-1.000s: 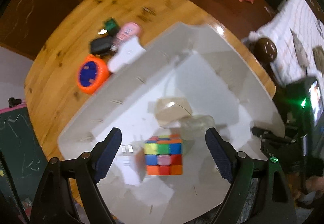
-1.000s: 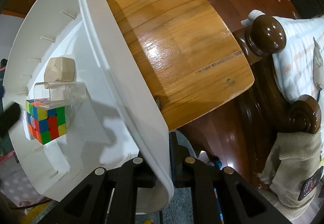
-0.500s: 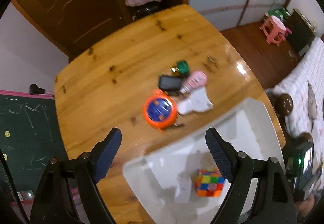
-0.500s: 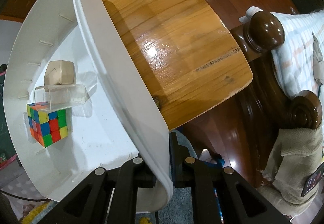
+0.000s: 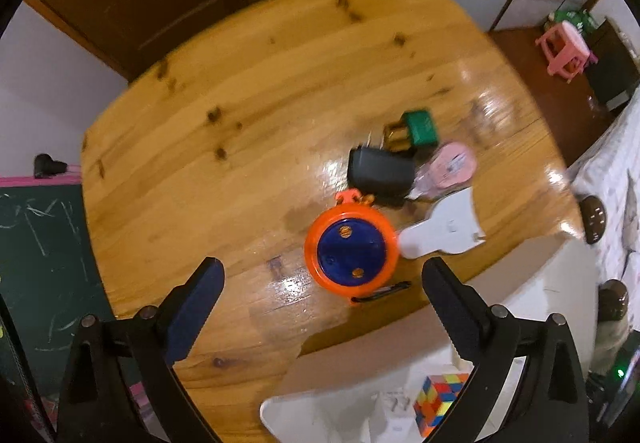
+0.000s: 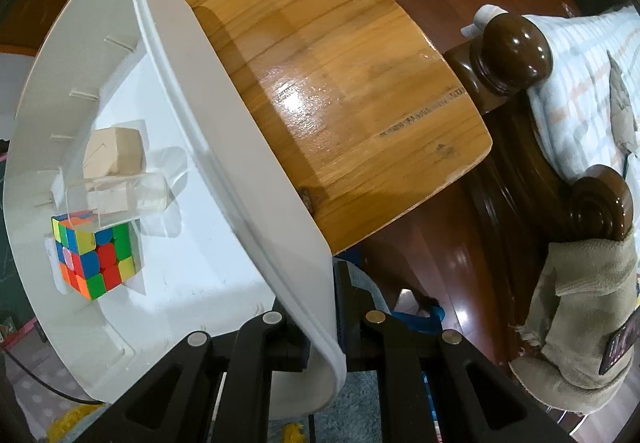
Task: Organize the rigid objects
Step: 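Move the left gripper to the orange cord reel and grasp it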
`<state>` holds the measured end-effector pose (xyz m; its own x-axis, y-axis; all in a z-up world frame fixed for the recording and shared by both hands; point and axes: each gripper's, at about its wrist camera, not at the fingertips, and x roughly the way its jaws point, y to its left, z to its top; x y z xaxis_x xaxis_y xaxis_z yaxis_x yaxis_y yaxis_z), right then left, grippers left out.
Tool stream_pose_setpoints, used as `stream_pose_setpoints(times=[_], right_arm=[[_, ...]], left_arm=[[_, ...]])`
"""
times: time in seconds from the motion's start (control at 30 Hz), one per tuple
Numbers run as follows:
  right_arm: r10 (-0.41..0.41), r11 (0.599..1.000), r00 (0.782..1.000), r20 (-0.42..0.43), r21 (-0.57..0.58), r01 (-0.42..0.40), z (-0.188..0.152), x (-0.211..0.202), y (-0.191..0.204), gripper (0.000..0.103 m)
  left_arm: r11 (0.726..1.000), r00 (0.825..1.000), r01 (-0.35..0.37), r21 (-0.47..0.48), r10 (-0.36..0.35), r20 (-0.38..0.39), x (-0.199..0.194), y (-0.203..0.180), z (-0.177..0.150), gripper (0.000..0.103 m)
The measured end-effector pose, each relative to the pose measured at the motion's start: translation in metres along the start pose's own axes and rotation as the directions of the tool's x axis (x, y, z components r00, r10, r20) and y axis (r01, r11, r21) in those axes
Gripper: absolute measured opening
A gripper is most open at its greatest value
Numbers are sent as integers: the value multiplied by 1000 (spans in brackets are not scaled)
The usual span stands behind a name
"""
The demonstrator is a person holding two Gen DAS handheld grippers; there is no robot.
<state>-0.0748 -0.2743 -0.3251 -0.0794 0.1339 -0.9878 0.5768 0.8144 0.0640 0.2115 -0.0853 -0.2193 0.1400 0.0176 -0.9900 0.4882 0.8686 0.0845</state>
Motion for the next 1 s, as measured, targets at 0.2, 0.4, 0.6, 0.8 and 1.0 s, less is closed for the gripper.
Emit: stream_pose_setpoints(times=[0.2, 0.4, 0.6, 0.8, 1.0], right_arm=[[-19, 1000, 1000, 7, 1, 19, -2, -3, 5, 9], [-21, 1000, 1000, 3, 23, 21, -1, -5, 4, 9], [-22, 999, 1000, 0, 36, 22, -1, -5, 3, 9], [-22, 999, 1000, 1, 38, 22, -1, -4, 3, 9], [-21, 999, 1000, 1, 37, 21, -1, -4, 3, 9]], left_arm=[[994, 991, 94, -58, -99, -89, 38, 3, 7, 100], [982, 980, 121, -146, -141, -137, 60, 8, 11, 100], [959, 968, 143, -245, -186, -165, 77, 12, 9, 100], [925, 957, 125, -357, -208, -202, 94, 20, -1, 99], [857, 941, 155, -492, -279, -190, 104, 38, -12, 94]])
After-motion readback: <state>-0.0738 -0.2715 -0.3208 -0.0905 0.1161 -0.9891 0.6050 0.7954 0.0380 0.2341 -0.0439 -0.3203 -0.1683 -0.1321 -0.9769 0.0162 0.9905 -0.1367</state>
